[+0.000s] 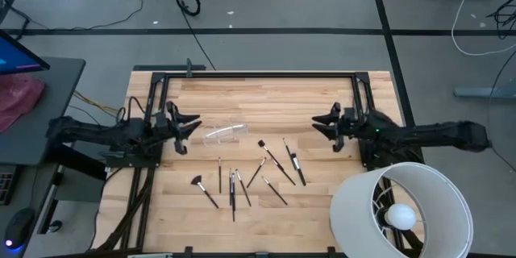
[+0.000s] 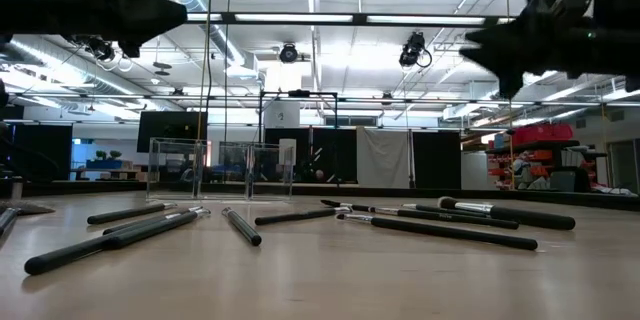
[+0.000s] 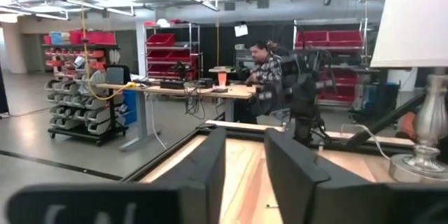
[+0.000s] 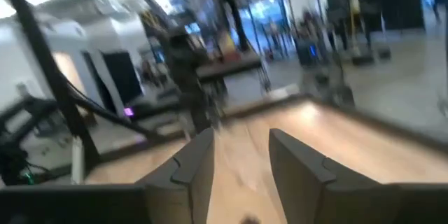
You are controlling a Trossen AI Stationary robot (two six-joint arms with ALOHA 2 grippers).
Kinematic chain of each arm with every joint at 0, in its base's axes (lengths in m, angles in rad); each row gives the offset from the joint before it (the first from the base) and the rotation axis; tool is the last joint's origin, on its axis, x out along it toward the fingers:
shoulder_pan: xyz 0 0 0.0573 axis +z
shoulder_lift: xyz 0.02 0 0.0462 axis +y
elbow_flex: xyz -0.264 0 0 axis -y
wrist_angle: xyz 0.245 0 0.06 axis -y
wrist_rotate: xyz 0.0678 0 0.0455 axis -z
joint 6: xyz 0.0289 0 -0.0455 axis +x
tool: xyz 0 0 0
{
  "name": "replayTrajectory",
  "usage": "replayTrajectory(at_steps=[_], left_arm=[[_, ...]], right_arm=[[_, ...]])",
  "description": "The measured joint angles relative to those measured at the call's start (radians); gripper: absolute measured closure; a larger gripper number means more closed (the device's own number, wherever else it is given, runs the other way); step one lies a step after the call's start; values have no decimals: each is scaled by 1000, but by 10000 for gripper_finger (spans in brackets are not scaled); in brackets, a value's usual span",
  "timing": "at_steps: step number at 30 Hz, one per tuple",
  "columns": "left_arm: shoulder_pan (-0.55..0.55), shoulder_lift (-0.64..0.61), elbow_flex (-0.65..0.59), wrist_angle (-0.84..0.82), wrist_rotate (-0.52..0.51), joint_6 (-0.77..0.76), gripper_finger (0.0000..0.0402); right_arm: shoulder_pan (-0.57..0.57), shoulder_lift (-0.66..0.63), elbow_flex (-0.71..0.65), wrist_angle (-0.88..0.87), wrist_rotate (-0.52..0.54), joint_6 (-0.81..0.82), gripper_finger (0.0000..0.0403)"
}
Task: Put items in baskets/containers
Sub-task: Put the blush brush into the right section of the transparent organizer
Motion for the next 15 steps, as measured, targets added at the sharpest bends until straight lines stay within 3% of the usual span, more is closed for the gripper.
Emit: replayTrajectory(at_steps=[7, 15], left_arm=[[17, -1, 0, 17, -1, 9, 232], [21, 0, 0, 16, -1, 26, 224]], right_arm=[[129, 221, -1, -2, 90, 82, 241], [304, 493, 52, -15, 231, 220, 241]])
